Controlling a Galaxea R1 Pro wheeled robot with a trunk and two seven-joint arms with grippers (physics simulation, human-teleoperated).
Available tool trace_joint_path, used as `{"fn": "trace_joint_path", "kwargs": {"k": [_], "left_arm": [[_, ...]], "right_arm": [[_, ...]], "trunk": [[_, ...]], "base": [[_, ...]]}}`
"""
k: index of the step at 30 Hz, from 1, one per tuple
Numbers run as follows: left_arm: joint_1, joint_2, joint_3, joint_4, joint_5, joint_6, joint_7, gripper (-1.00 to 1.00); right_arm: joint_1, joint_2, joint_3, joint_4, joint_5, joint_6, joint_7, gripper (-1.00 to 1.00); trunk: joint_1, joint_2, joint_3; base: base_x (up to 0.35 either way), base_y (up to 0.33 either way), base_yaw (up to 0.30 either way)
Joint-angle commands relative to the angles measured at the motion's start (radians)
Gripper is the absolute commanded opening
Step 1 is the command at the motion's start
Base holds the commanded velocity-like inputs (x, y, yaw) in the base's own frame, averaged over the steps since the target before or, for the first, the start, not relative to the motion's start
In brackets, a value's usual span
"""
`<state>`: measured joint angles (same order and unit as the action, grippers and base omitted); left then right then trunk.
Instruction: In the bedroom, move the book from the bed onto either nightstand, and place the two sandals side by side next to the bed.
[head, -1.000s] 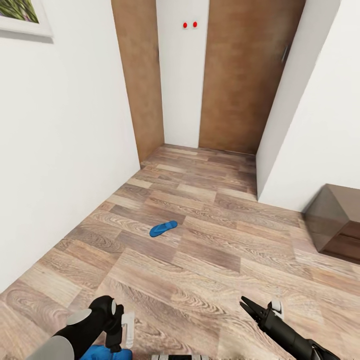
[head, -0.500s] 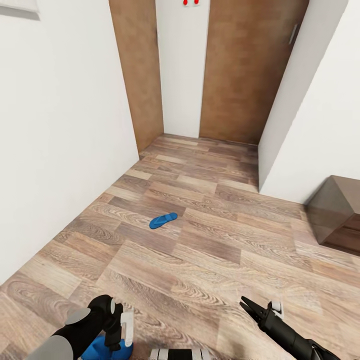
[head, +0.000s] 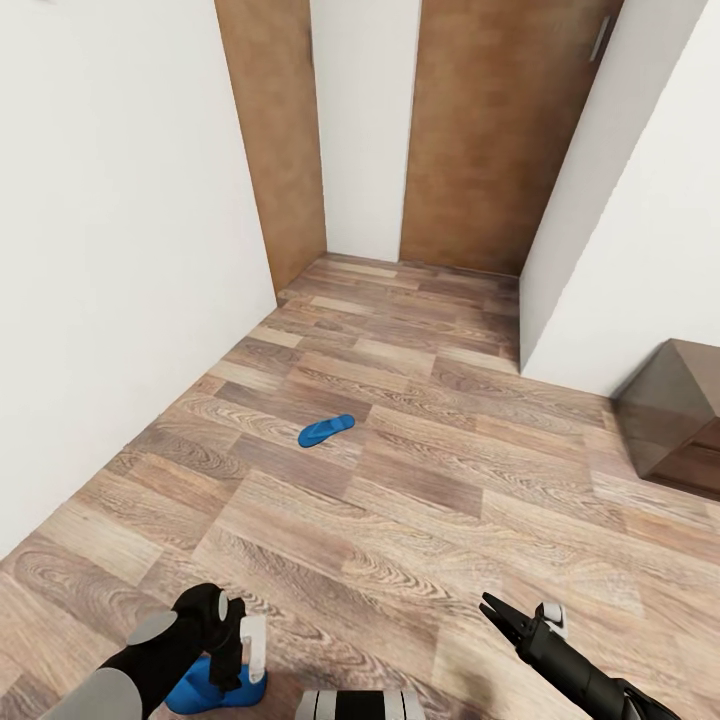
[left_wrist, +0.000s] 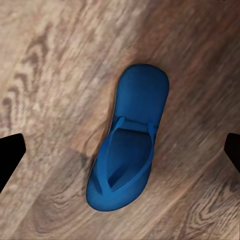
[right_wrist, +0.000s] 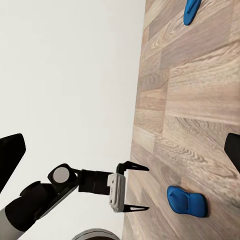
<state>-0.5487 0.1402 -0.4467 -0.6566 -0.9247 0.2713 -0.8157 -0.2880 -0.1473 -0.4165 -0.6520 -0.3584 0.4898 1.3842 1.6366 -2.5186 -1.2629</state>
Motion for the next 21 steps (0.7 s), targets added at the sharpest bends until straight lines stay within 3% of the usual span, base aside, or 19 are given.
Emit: {"fn": "trace_joint_path", "kwargs": {"k": [1,21], "left_arm": [[0.0,0.002,-0.005,-0.003,0.001,0.009,-0.004,1.0],[0.0,0.015,-0.002,-0.008,0.003,0.007,-0.004,1.0]], "right_arm": [[0.0,0.0,-0.001,0.0,-0.002,0.01,0.003,1.0],[0.0,-0.001,-0.001,0.0,-0.002,0.01,0.003,1.0]], "trunk": [[0.0,0.0,-0.001],[0.0,0.0,-0.001]], "base": [[0.0,0.0,0.0],[0.0,0.0,0.0]]}}
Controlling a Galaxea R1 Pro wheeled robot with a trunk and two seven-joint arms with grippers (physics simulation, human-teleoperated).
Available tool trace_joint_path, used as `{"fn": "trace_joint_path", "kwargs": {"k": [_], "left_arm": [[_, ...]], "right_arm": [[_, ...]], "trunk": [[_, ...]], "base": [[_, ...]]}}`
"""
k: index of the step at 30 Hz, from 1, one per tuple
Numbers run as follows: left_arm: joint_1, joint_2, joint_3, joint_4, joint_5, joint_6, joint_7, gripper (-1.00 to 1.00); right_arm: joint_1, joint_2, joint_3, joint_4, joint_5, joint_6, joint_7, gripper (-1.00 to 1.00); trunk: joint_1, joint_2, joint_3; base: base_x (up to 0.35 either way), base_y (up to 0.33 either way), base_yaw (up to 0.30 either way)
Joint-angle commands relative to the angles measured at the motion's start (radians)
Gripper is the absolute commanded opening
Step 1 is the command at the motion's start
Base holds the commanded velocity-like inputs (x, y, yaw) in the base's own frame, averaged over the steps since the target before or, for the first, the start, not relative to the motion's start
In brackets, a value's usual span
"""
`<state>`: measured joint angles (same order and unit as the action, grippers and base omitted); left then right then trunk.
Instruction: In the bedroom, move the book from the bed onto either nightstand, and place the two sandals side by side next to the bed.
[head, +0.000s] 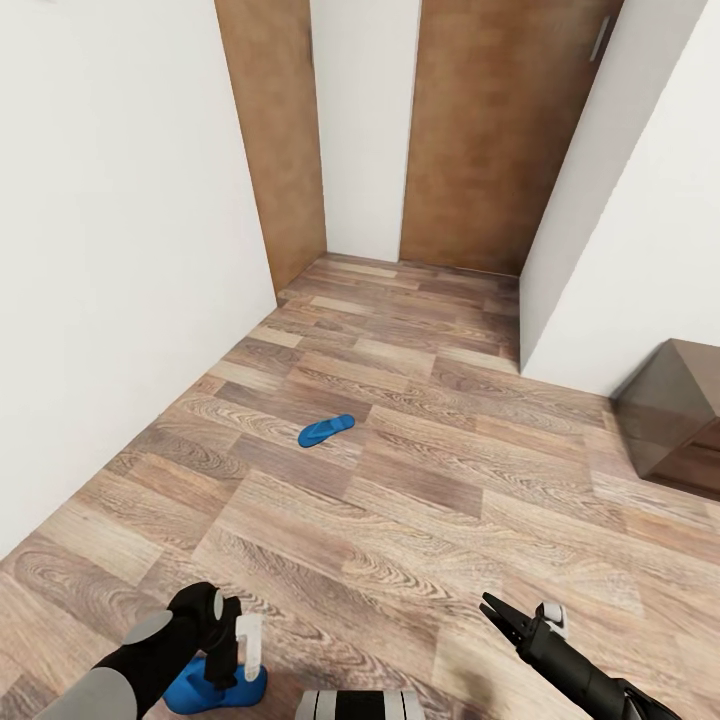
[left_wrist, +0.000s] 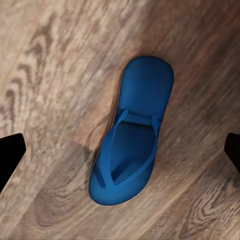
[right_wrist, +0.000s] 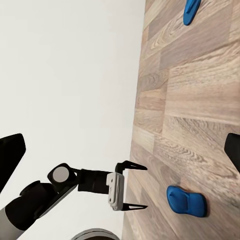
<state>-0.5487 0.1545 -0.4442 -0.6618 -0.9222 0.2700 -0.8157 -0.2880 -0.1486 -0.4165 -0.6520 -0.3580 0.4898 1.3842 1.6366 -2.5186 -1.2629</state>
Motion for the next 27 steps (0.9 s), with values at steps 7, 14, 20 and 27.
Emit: {"fn": "trace_joint_path", "kwargs": {"k": [7,14,20,27], "left_arm": [[0.0,0.004,-0.004,-0.002,0.0,0.008,-0.004,1.0],[0.0,0.004,-0.004,-0.001,0.0,0.006,-0.003,1.0],[0.0,0.004,-0.003,-0.001,0.0,0.006,-0.003,1.0],[0.0,0.005,0.006,-0.001,0.001,0.006,0.0,1.0]], "right_arm": [[0.0,0.0,-0.001,0.0,-0.002,0.01,0.003,1.0],[0.0,0.0,-0.001,0.0,-0.002,0.01,0.003,1.0],[0.0,0.0,-0.001,0.0,-0.002,0.01,0.003,1.0],[0.0,0.0,-0.001,0.0,-0.002,0.01,0.003,1.0]], "trunk": [[0.0,0.0,-0.001],[0.0,0.0,-0.001],[0.0,-0.001,-0.005],[0.003,-0.002,-0.032]], "base": [[0.0,0.0,0.0],[0.0,0.0,0.0],[0.0,0.0,0.0],[0.0,0.0,0.0]]}}
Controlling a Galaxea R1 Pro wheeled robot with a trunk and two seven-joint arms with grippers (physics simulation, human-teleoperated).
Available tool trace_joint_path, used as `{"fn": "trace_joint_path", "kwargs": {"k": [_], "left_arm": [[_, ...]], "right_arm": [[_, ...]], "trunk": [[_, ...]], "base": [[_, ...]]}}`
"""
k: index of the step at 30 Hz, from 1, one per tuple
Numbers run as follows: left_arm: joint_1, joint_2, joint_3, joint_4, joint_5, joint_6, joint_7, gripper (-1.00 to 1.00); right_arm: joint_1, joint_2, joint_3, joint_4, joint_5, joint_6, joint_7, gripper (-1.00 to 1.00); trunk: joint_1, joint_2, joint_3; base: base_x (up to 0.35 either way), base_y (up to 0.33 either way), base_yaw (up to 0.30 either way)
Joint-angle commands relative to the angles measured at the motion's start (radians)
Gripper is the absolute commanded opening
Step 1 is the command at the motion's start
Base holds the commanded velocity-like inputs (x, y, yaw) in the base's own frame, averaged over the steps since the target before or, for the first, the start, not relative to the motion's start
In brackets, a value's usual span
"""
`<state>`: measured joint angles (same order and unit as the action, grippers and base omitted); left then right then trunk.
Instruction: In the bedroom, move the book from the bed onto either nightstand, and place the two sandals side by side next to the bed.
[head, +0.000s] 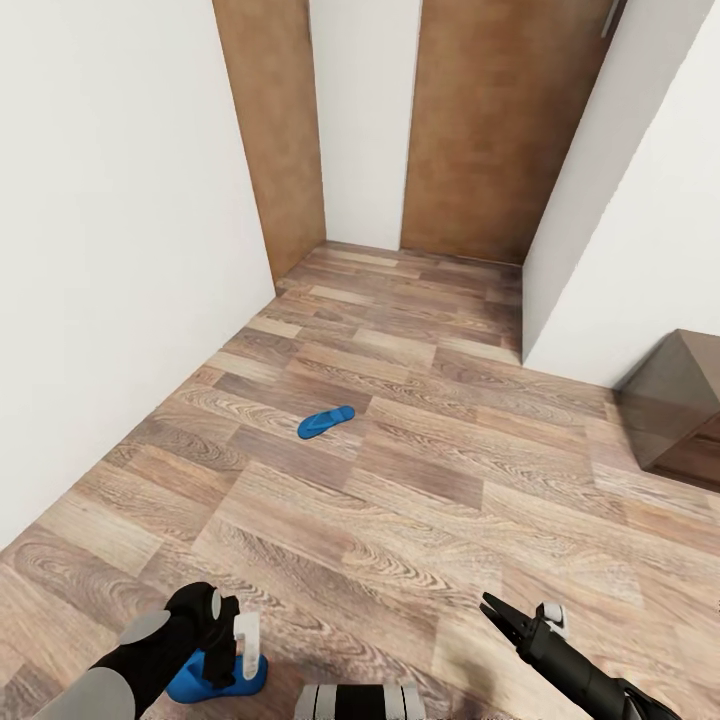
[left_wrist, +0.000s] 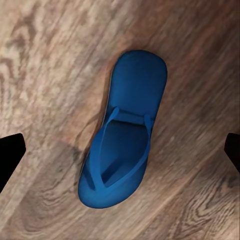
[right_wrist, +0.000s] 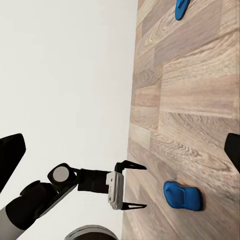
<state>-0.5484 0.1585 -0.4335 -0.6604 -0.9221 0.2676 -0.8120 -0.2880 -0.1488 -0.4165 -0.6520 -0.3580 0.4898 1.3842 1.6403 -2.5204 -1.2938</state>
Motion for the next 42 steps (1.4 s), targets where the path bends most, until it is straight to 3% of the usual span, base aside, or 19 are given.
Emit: {"fn": "trace_joint_path", "kwargs": {"k": [1,7,17,21,34,42], "left_arm": [[0.0,0.001,0.0,-0.003,0.001,0.008,-0.004,1.0],[-0.001,0.002,0.025,-0.004,0.001,0.007,-0.005,1.0],[-0.001,0.016,0.036,-0.004,0.001,0.002,-0.004,1.0],[-0.001,0.019,0.038,-0.005,0.002,0.002,-0.002,1.0],[-0.001,0.021,0.061,-0.008,0.002,0.001,-0.002,1.0],[-0.001,0.022,0.072,-0.01,0.001,0.001,-0.001,1.0]], "right_arm": [[0.0,0.0,-0.001,0.0,-0.003,0.01,0.003,1.0],[0.0,0.0,-0.001,0.0,-0.003,0.01,0.003,1.0],[0.0,0.0,-0.001,-0.005,-0.003,0.007,0.003,1.0],[0.002,0.001,-0.001,-0.032,-0.004,0.0,0.005,1.0],[0.041,0.007,-0.001,-0.253,-0.014,0.011,0.012,1.0],[0.132,0.01,-0.001,-0.44,-0.074,0.077,0.012,1.0]], "trunk": [[0.0,-0.001,-0.005],[0.003,-0.002,-0.028],[0.007,-0.004,-0.067],[0.007,-0.004,-0.067],[0.007,-0.004,-0.067],[0.007,-0.004,-0.067]], "base": [[0.0,0.0,0.0],[0.0,0.0,0.0],[0.0,0.0,0.0],[0.0,0.0,0.0],[0.0,0.0,0.0],[0.0,0.0,0.0]]}}
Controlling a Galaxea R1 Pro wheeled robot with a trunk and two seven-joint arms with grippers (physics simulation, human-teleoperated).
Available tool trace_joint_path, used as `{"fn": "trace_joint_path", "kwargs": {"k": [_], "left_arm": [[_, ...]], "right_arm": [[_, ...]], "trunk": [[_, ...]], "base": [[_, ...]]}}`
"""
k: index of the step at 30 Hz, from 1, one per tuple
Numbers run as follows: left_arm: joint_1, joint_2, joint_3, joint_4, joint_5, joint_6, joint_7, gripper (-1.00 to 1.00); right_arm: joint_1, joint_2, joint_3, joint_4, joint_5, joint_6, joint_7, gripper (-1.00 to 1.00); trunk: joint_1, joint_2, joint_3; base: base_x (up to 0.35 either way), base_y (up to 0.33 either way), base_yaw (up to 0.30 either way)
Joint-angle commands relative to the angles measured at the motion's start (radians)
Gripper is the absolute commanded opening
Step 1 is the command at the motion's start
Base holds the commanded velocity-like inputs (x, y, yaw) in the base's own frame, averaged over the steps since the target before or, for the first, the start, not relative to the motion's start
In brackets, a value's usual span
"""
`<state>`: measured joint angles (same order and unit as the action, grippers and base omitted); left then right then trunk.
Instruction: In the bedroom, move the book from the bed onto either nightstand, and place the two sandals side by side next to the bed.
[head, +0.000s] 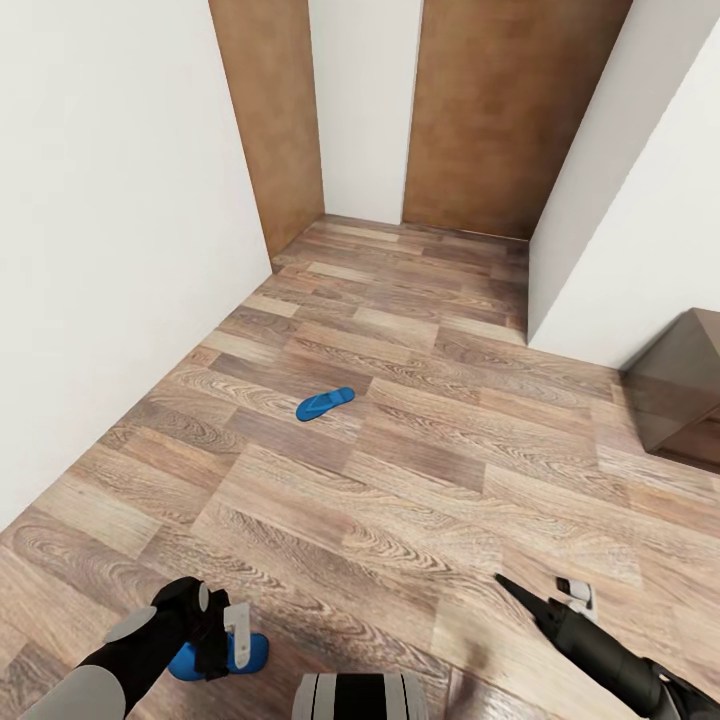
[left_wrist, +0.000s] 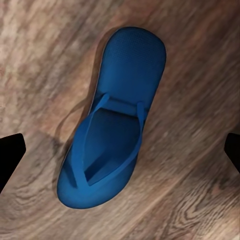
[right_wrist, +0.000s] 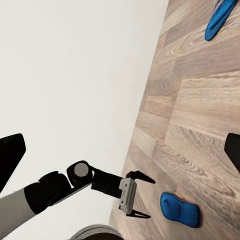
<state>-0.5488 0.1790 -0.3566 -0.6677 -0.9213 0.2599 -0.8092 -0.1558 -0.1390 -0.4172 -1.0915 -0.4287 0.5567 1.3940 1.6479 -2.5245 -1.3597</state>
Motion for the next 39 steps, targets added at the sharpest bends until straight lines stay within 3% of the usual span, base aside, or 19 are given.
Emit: {"fn": "trace_joint_path", "kwargs": {"k": [1,11,39], "left_arm": [[0.0,0.001,-0.004,-0.002,0.0,0.009,-0.003,1.0],[0.0,0.001,-0.002,-0.003,0.001,0.009,-0.003,1.0],[0.0,0.003,-0.002,-0.002,-0.001,0.008,-0.001,1.0]], "right_arm": [[0.011,0.0,-0.001,-0.018,-0.012,0.018,0.002,1.0],[0.06,-0.001,-0.001,-0.094,-0.062,0.043,0.002,1.0],[0.068,-0.001,-0.002,-0.108,-0.071,0.048,0.002,1.0]], "trunk": [[0.0,0.0,-0.001],[0.0,0.0,-0.001],[0.0,0.0,-0.001]], "base": [[0.0,0.0,0.0],[0.0,0.0,0.0],[0.0,0.0,0.0]]}}
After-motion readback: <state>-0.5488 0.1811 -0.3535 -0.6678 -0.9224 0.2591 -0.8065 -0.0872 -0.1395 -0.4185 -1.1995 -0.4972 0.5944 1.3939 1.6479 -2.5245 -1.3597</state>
